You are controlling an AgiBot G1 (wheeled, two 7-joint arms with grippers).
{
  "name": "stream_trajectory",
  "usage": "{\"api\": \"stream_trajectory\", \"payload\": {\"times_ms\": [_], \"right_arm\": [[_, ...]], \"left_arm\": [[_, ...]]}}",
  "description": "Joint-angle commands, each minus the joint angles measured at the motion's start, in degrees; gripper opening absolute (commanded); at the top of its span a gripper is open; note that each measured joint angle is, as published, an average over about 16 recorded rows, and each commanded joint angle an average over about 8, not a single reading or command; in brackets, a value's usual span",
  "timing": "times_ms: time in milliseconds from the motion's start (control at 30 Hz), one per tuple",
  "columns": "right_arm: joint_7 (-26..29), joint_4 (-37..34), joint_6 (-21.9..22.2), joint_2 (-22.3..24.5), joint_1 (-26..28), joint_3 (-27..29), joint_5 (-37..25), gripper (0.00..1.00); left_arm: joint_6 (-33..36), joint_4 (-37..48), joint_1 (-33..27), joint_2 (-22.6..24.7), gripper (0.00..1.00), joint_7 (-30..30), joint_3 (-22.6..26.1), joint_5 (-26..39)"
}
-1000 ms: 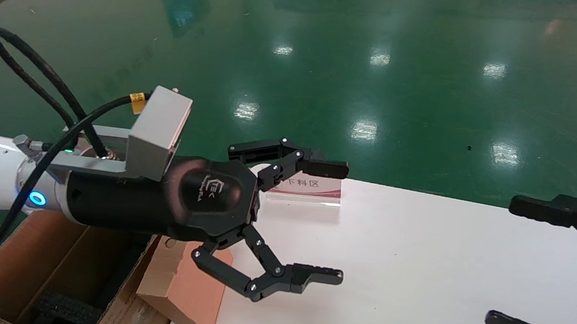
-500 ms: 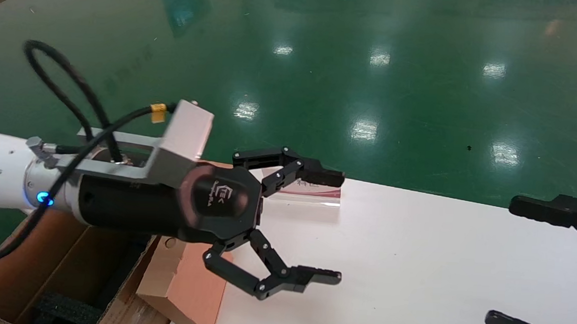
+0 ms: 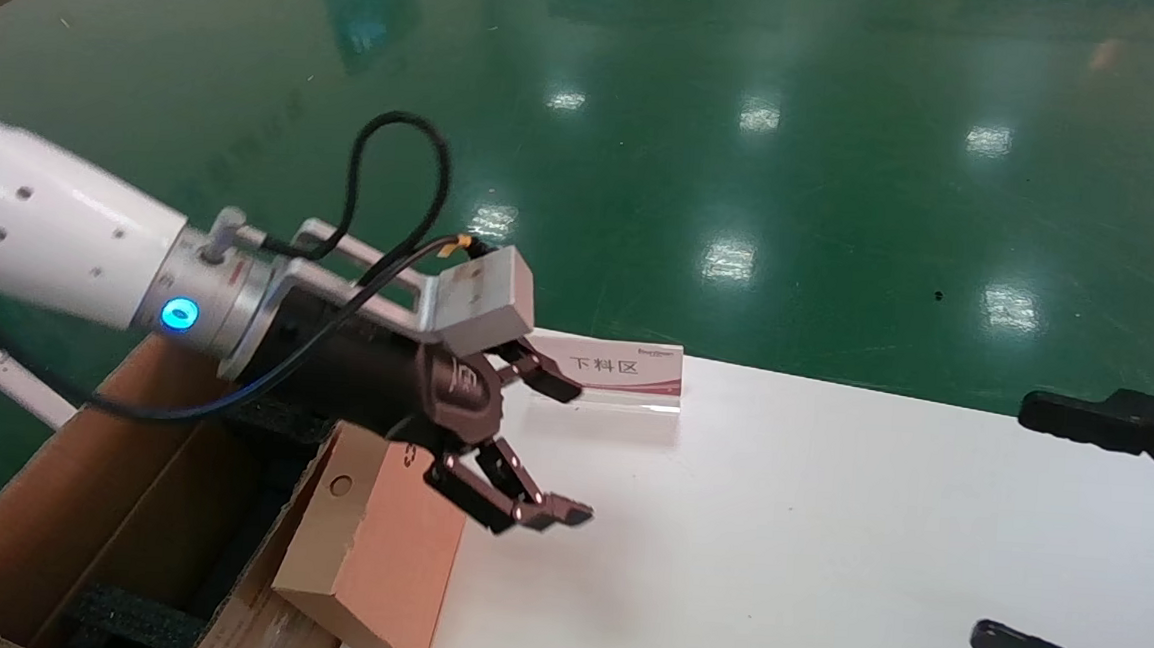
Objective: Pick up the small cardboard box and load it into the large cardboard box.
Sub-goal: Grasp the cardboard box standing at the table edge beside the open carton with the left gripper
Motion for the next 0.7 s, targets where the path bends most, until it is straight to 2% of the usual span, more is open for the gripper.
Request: {"api": "stream_trajectory", "payload": {"times_ms": [33,400,700], "right_arm": [[0.00,0.00,0.00,0.00,0.00,-0.01,0.01,1.00],[-0.03,0.00,0.02,0.02,0.01,-0.06,0.04,1.00],[-0.05,0.00,0.04,0.04,0.02,-0.09,0.06,1.00]], "left_arm": [[1.37,0.01,-3.96,1.15,1.00,-4.92,2.87,4.25],[1.97,0.04,-17.70,1.07,1.00,-22.10,18.77,7.02],[2.37,-0.16,-28.77,1.91,1.00,-33.97,35.32,8.59]]}}
